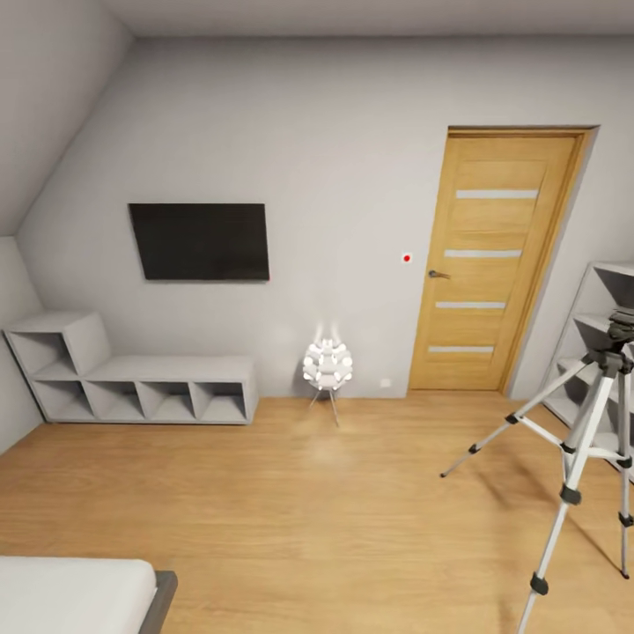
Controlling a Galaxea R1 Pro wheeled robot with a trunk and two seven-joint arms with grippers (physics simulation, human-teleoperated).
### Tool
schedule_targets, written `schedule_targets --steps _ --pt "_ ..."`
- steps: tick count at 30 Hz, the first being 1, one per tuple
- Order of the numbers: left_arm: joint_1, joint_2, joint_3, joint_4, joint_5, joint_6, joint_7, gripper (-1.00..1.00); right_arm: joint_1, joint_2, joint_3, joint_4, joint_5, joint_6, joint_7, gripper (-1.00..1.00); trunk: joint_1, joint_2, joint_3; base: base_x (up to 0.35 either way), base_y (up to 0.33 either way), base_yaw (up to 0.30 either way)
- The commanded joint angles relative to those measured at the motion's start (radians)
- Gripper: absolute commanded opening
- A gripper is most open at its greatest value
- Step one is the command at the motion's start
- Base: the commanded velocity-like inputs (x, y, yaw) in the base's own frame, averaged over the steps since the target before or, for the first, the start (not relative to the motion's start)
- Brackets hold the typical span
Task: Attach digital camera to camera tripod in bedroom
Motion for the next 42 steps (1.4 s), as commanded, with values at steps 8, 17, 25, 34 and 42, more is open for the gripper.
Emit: schedule_targets --steps 8,17,25,34,42 --pt "0.0 0.0 -0.009 0.001 0.007 -0.002 -0.001 -1.0 -0.001 0.001 -0.008 0.002 0.007 -0.006 0.001 1.0 0.001 0.0 0.0 0.328 0.0 0.0" --pt "0.0 0.0 -0.008 0.0 0.007 -0.002 -0.001 -1.0 -0.001 -0.001 -0.008 -0.001 0.008 -0.011 -0.003 1.0 0.001 0.0 0.0 0.328 0.0 0.0" --pt "0.0 0.001 -0.007 0.001 0.008 -0.002 -0.001 -1.0 -0.001 0.004 -0.008 -0.002 0.008 -0.014 -0.003 1.0 0.001 0.0 0.0 0.328 0.0 0.0" --pt "0.0 0.001 -0.007 0.001 0.008 -0.004 -0.001 -1.0 -0.001 0.005 -0.008 -0.002 0.008 -0.013 -0.003 1.0 0.001 0.0 0.0 0.328 0.0 -0.012" --pt "0.0 0.001 -0.007 0.001 0.008 -0.004 0.0 -1.0 -0.001 0.006 -0.01 -0.002 0.008 -0.011 -0.003 1.0 0.001 0.0 0.0 0.328 0.0 -0.181"
